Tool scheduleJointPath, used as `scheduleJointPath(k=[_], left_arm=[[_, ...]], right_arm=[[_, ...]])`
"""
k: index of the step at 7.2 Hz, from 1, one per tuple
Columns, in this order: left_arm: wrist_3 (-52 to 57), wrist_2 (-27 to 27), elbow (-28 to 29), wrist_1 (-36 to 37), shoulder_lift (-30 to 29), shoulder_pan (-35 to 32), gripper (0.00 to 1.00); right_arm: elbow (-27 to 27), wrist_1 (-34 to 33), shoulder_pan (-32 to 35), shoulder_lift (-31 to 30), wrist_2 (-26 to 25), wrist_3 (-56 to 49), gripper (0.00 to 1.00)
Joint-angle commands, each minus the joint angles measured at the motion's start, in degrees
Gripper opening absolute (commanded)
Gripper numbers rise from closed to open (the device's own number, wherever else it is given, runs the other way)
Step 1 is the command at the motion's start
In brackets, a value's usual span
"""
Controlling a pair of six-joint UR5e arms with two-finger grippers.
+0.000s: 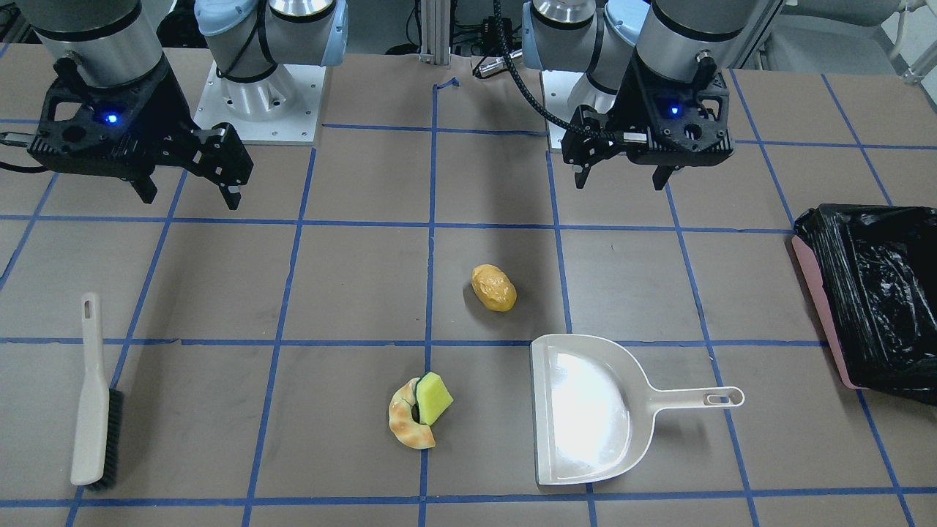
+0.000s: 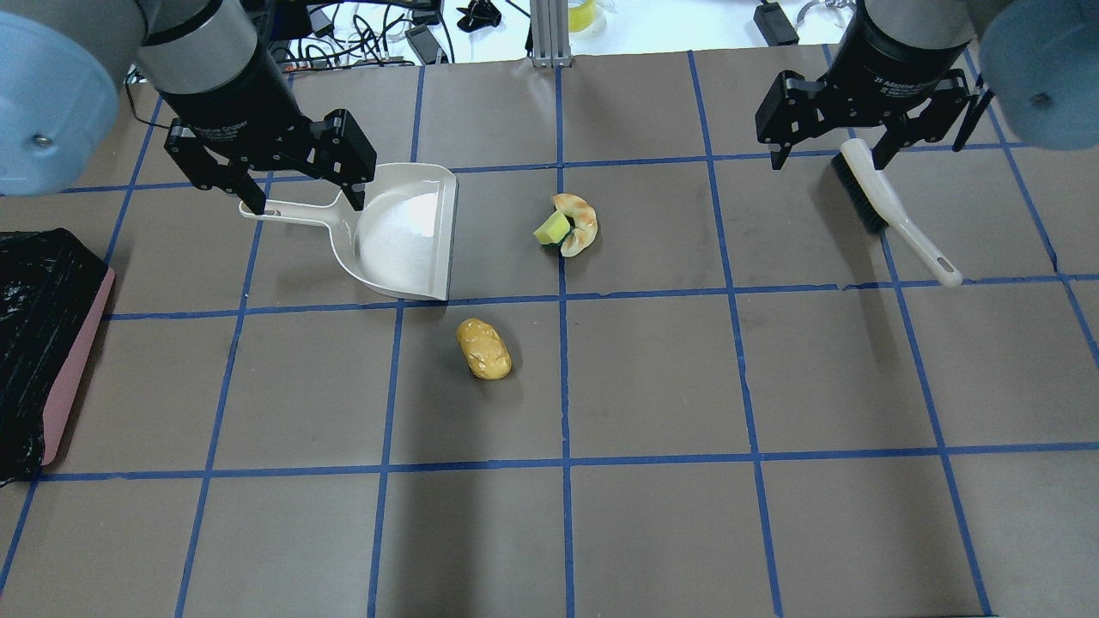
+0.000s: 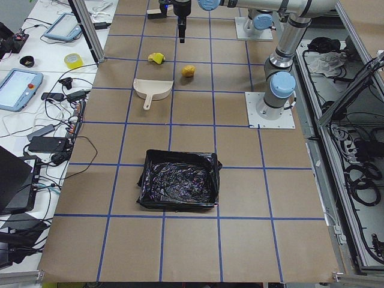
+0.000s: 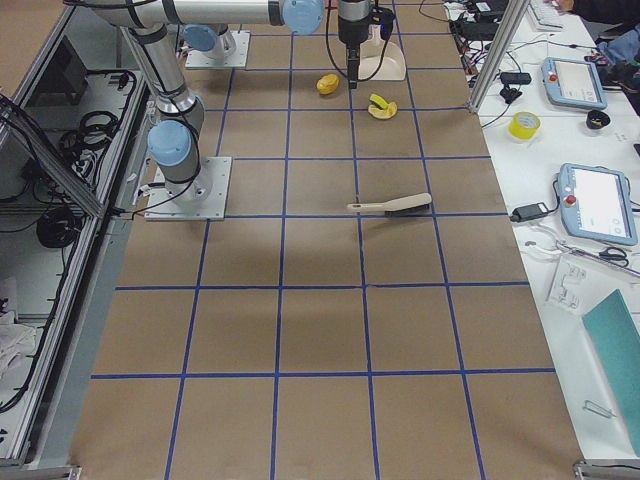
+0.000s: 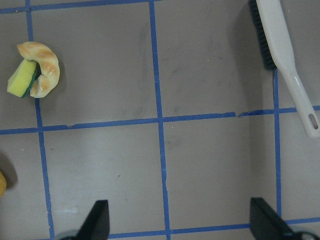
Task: Sweep and dump trash into bin
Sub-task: 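Lower the left gripper onto the dustpan handle while the right gripper nears the brush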
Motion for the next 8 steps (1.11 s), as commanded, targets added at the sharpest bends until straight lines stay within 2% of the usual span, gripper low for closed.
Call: scheduleJointPath(k=[1,2,3,4,6,7,8], left_arm=[[0.0,0.3,0.0,-0.1,0.1,0.0,1.00],[2.5,0.1,0.3,1.7,-0.6,1.4,1.00],[9.6,-0.3,-0.1,7.7,-1.7,4.1,1.00],[16.7,0.1,-0.9,8.6,-3.4,7.2,1.00],[40.2,0.1,-4.4,19.9,-9.1,13.1,1.00],[51.0,0.6,-5.1,20.7,-11.9,13.6,1.00],[62.3,4.9,-4.4,21.2,-14.4,13.7,1.00]], right_arm=[[0.0,-0.2,0.1,0.0,0.1,-0.1,1.00],[-0.1,0.6,0.2,0.5,0.2,-0.2,1.00],[0.1,1.9,-0.5,0.7,0.1,-1.1,1.00],[0.0,1.5,-1.9,0.7,0.7,-3.6,1.00],[0.1,0.2,-9.4,2.6,0.3,-17.7,1.00],[0.1,-1.3,-14.1,4.1,0.4,-25.7,1.00],[0.1,-5.5,-17.1,6.8,0.3,-33.1,1.00]])
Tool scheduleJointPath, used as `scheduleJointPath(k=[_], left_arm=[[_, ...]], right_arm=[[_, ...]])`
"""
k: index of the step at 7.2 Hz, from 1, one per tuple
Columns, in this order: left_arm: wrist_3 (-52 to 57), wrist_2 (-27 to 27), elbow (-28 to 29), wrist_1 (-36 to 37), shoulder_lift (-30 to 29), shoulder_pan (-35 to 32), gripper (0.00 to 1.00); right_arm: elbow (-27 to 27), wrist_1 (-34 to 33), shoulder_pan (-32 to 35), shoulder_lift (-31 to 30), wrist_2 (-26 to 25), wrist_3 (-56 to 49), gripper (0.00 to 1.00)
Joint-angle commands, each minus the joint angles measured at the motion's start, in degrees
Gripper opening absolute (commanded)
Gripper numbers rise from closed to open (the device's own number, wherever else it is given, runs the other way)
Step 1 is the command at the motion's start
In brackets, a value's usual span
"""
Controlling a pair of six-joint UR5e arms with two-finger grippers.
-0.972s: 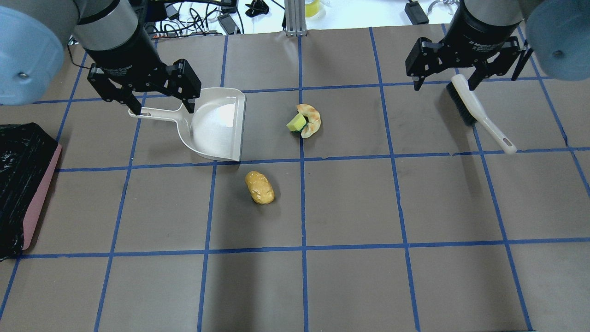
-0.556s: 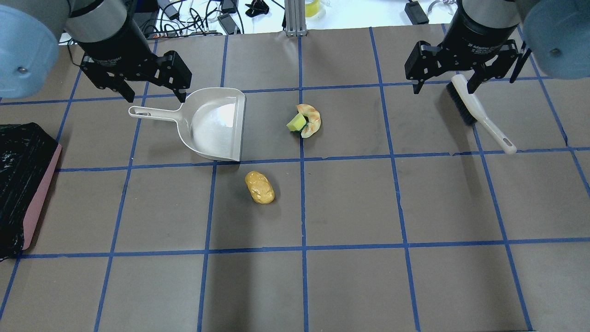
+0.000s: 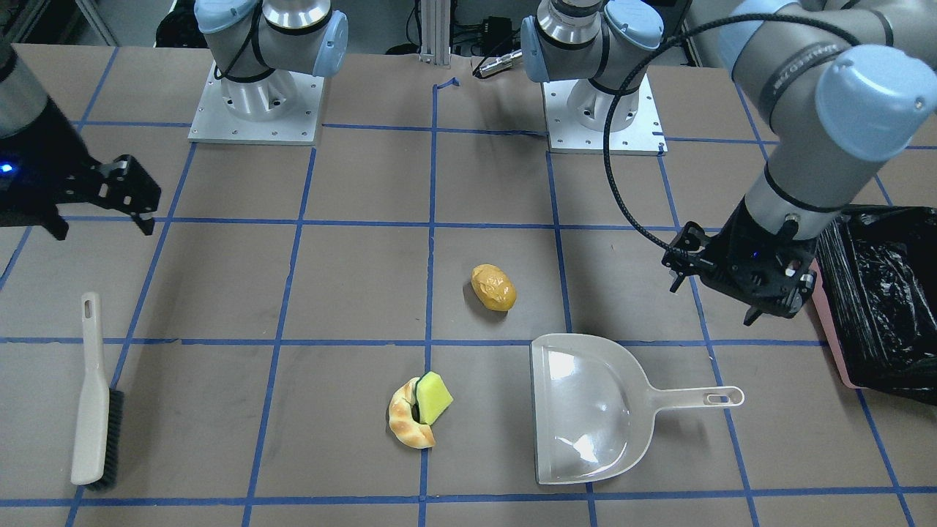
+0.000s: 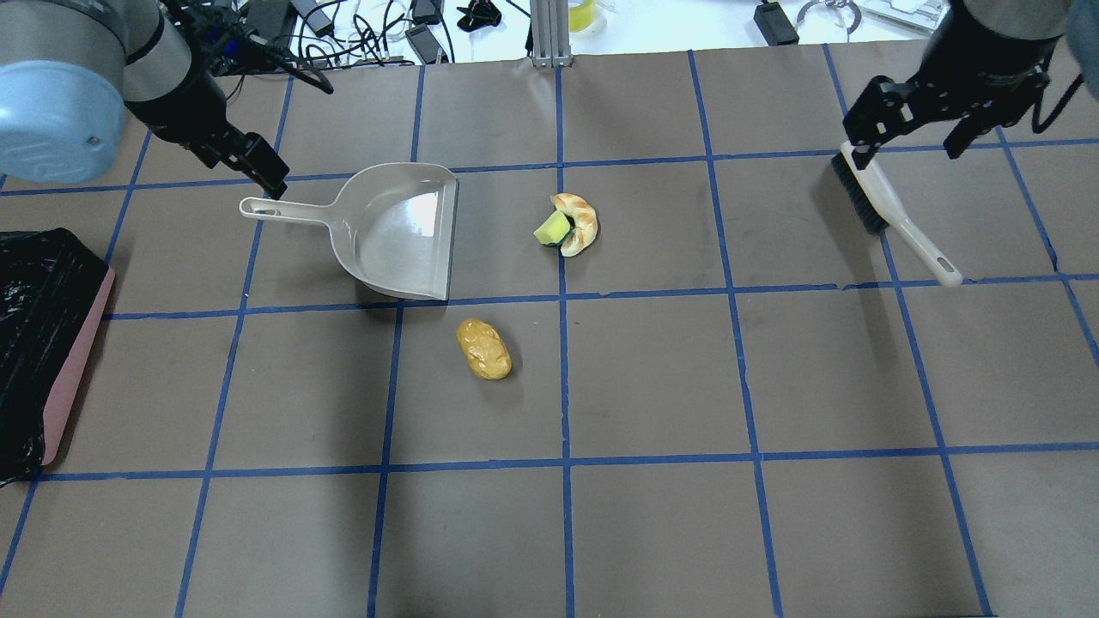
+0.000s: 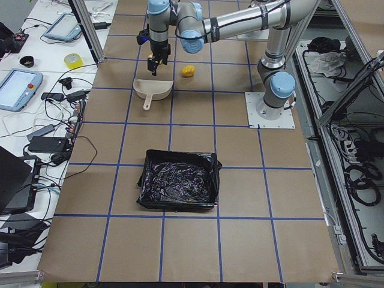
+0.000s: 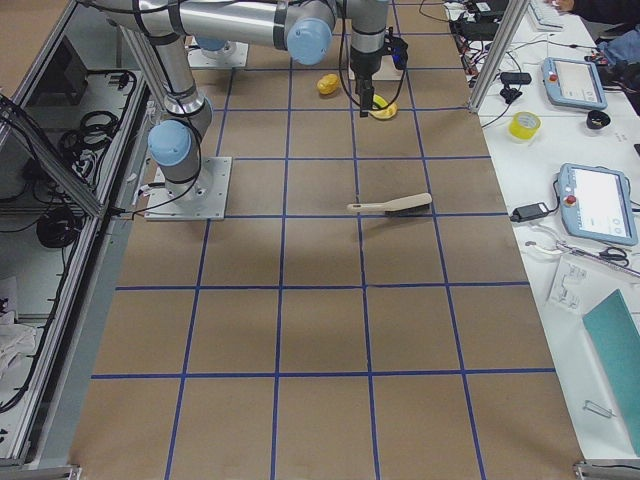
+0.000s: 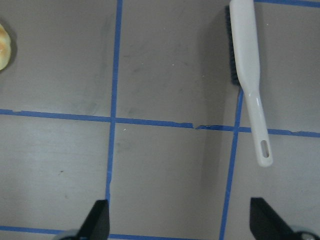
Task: Sweep and dump trash into bin
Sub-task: 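Lower the left gripper onto the dustpan handle while the right gripper nears the brush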
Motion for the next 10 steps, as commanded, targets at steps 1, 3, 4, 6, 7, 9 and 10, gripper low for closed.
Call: scheduleJointPath(k=[1,3,4,6,7,9,10], left_arm=[[20.8,4.0,0.1,6.2,-5.9,0.6,1.00],[45.3,4.4,0.5,14.6,-11.5,0.6,0.97],[49.9,4.4,0.5,14.8,-13.6,0.6,0.97],[57.5,4.9,-0.4,14.9,-15.3,0.6,0.97],[59.5,5.1,-0.7,14.9,-15.6,0.6,0.97],[59.2,4.9,0.2,15.0,-16.5,0.6,0.97],[59.2,4.9,0.5,15.2,-17.2,0.6,0.97]], right_arm=[[0.0,-6.8,-6.1,5.4,-0.2,-13.7,1.00],[0.1,-11.9,-6.9,10.4,-4.5,-14.8,1.00],[0.2,-15.6,-7.1,12.9,-5.2,-20.8,1.00],[3.6,-17.8,-8.6,15.2,-3.4,-22.7,0.99],[6.8,-21.3,-8.6,16.1,-1.8,-23.1,0.99],[11.9,-25.7,-8.6,16.7,-2.1,-23.7,0.99],[13.4,-27.7,-8.6,17.4,-2.4,-24.0,0.99]])
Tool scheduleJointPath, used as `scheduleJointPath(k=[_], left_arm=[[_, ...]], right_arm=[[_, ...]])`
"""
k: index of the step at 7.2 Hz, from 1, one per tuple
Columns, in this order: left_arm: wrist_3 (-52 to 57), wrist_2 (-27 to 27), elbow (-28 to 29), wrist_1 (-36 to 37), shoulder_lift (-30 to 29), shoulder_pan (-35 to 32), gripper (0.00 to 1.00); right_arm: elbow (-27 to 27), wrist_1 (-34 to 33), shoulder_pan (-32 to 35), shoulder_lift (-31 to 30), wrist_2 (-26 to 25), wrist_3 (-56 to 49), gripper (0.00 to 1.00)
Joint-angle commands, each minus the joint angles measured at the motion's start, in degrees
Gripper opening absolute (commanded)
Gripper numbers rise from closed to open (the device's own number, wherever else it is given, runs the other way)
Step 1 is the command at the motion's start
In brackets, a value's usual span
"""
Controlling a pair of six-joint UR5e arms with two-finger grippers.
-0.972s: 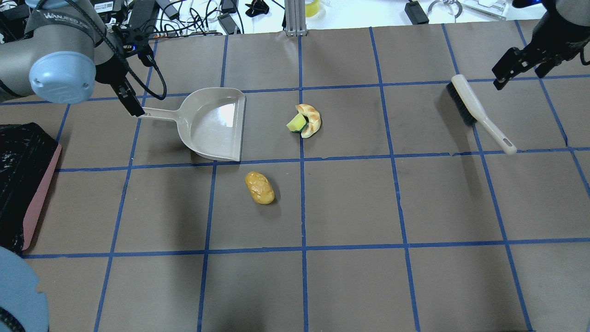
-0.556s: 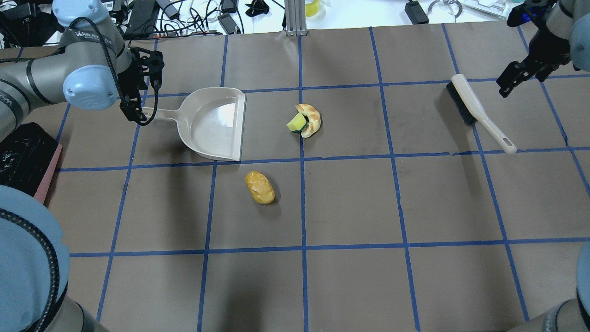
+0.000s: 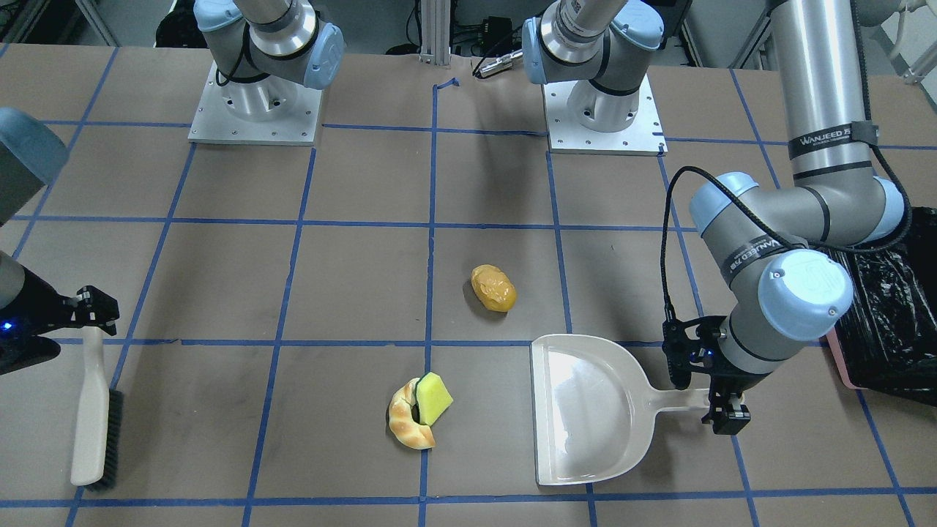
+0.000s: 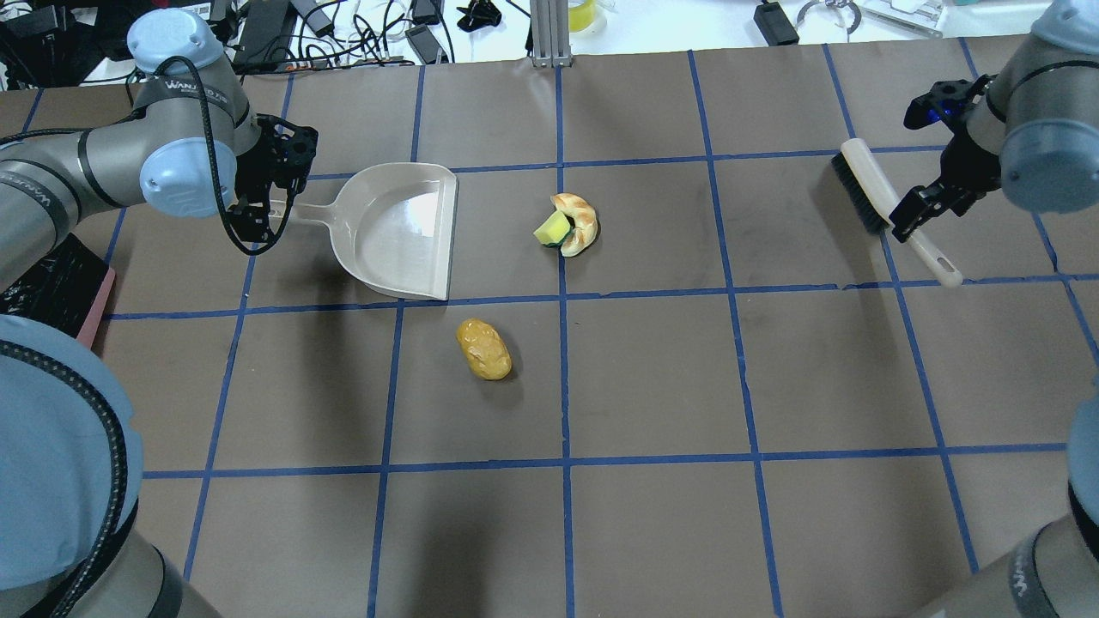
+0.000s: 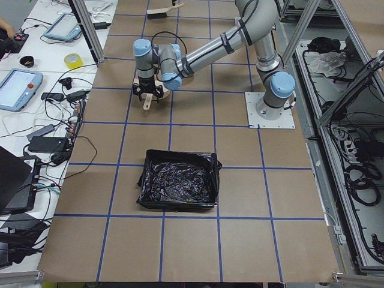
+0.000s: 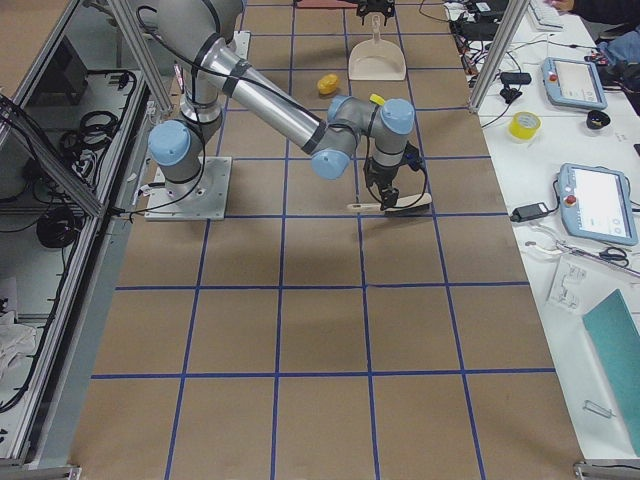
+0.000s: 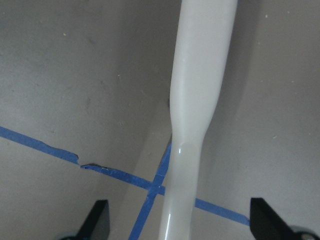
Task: Sweep and dump trash into bin
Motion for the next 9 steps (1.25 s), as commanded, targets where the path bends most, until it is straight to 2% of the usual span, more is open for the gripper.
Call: scheduleJointPath(k=[1,2,3,4,5,6,7,9], left_arm=[[-0.3,0.0,1.1,1.6,-1.3,0.0,0.97],[-3.3,-0.1,0.1,1.6,-1.9,0.0,0.97],[-4.4,-0.1,0.0,1.6,-1.9,0.0,0.93],[-4.9,0.0,-0.1,1.6,-1.9,0.0,0.83],[-4.9,0.1,0.1,1.6,-1.9,0.0,0.61],[-5.8,0.1,0.1,1.6,-1.4,0.0,0.57],[-7.4,0.2,0.0,1.5,-1.4,0.0,0.30],[-7.5,0.1,-0.8,1.6,-1.2,0.0,0.18]], right_arm=[[2.9,-4.5,-0.1,1.7,-0.7,-1.1,0.99],[2.9,-4.3,-0.4,2.2,-0.8,-1.2,0.96],[3.0,-4.0,-0.9,2.2,-0.9,-1.6,0.84],[3.0,-3.8,-1.2,2.1,-0.9,-1.8,0.65],[3.0,-3.8,-1.4,2.1,-1.0,-1.5,0.54],[3.0,-3.5,-1.4,1.8,-1.0,-1.5,0.52],[2.9,-3.3,-1.4,1.7,-0.9,-1.1,0.54],[2.8,-3.4,-1.4,1.5,-0.8,-0.9,0.54]])
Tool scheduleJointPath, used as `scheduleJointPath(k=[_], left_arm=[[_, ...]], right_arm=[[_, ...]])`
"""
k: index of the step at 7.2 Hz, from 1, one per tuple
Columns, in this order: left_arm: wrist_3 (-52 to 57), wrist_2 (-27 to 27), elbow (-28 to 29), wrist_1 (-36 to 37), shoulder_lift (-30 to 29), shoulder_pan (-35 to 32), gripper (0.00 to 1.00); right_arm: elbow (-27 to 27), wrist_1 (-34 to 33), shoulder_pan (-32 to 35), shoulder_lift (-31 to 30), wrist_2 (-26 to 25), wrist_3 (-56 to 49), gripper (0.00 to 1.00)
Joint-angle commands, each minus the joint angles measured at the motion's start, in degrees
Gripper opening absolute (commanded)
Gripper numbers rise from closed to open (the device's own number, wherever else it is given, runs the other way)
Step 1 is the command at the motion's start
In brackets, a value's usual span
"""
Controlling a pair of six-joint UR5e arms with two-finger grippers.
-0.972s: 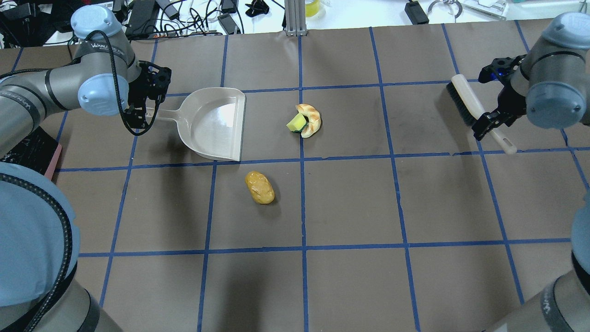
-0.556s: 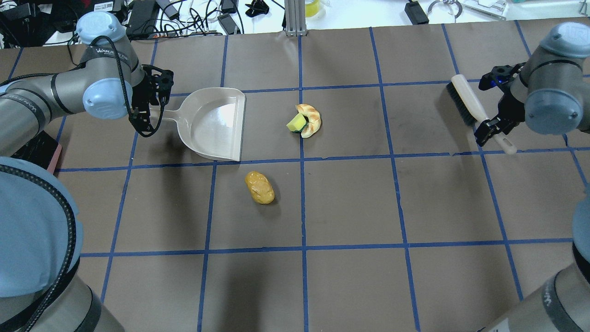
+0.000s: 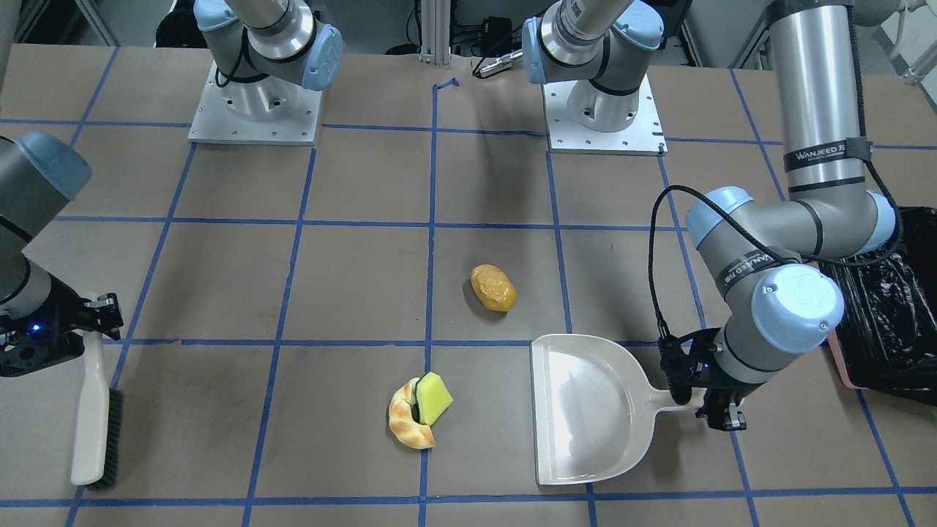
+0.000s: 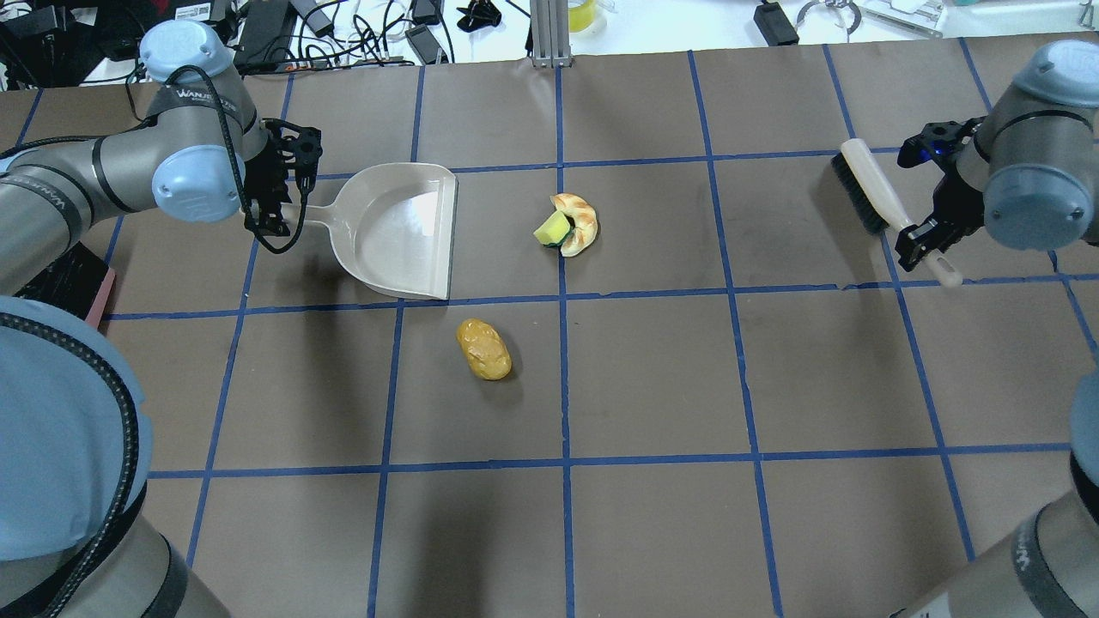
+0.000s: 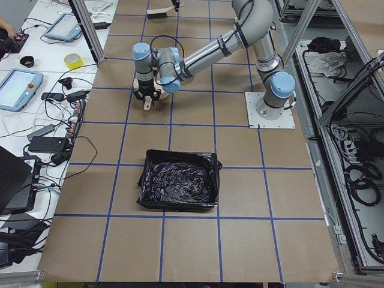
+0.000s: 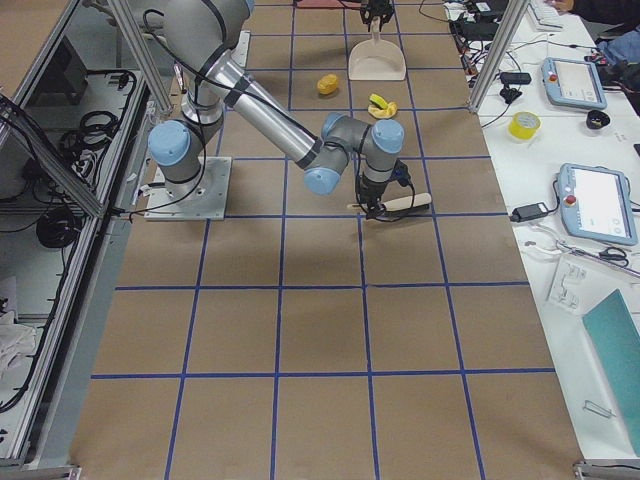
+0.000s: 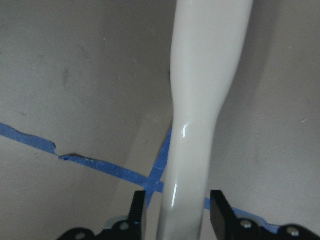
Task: Sweep and dump trash into bin
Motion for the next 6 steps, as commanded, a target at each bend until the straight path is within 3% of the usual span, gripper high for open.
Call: scheduleJointPath(k=[1,2,3,4,6], left_arm=[[-0.4,0.0,-0.3,0.1,0.4,-0.1,0.14],[-1.5,0.6,-0.2,0.1,0.8,-0.8,0.09],[-3.6,4.5,0.2,-0.5,1.0,-2.5,0.04],[-3.8,5.6,0.3,-0.4,1.1,-4.5,0.04],[-4.5,5.8,-0.3,-0.7,1.3,-6.0,0.02]], right_arm=[[-0.1,0.1,0.0,-0.6,0.2,0.2,0.54],[-0.2,0.1,0.0,-0.6,0.3,0.2,0.50],[-0.2,0.7,0.0,-0.6,0.3,0.2,0.22],[-0.2,1.0,0.0,-0.5,0.5,0.2,0.00],[-0.7,2.2,0.0,-0.6,0.2,5.1,0.00]])
